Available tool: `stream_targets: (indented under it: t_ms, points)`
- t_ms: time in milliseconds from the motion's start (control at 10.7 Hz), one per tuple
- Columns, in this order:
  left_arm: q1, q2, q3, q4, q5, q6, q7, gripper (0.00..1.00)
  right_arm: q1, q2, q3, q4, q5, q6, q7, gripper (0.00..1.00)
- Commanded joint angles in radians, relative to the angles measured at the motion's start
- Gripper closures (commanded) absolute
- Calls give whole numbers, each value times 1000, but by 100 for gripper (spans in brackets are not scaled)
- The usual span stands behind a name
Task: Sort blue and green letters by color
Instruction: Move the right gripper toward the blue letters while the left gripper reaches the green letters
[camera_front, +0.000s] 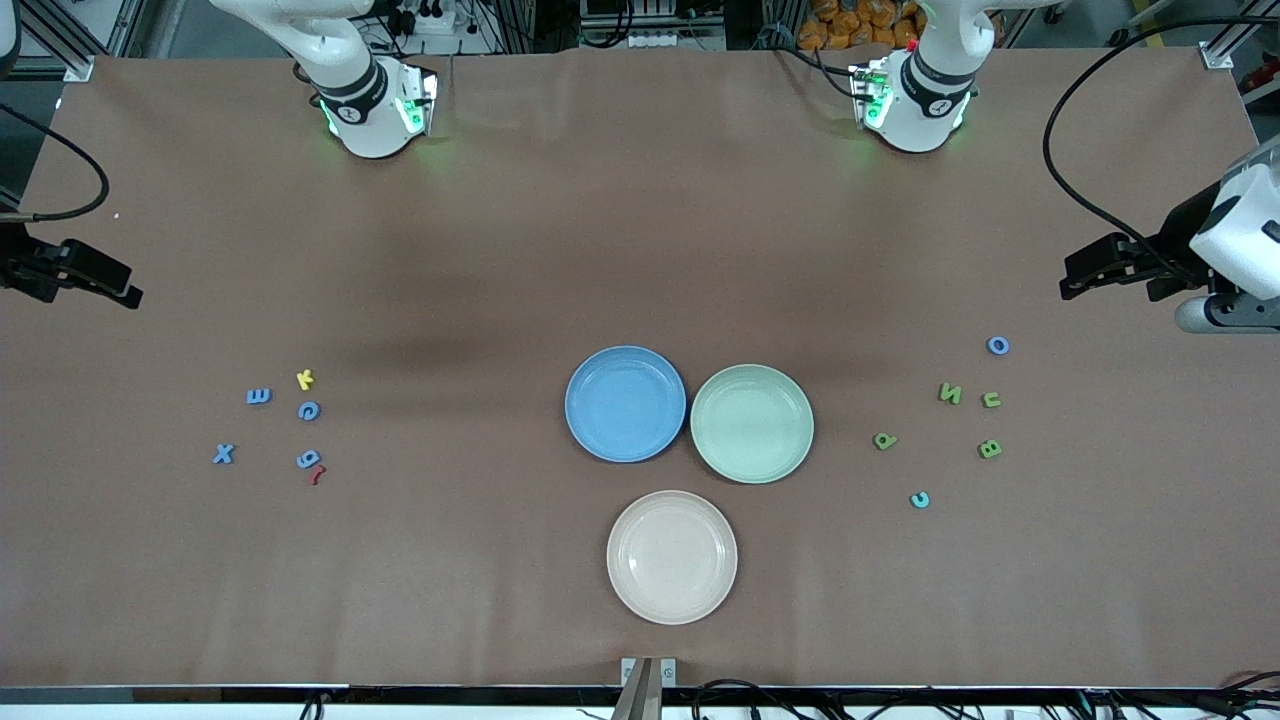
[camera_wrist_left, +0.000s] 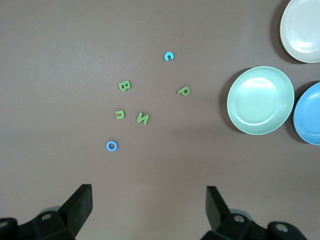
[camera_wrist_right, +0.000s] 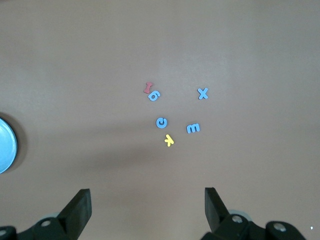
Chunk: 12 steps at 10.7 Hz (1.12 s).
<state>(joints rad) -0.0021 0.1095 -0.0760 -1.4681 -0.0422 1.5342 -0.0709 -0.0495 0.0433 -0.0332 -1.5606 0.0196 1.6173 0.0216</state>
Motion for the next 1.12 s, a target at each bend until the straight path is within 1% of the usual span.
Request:
stream_targets:
  t_ms: [0,374,560,841,1027]
  points:
    - [1,4,4,12,-25,18,-10,0,-23,0,19,4,-15,-14,17,0]
    - [1,9,5,9,-24,20,-10,0,-24,7,12,-6,-16,-7,8,0]
    - [1,42,5,9,-22,30,-10,0,-24,24,7,-19,-16,12,4,0]
    - [10,131,7,6,-10,98,-10,0,-30,39,7,-68,-16,73,3,0]
    - [16,200,8,2,-8,147,-6,0,-55,62,7,-140,-16,168,-24,0]
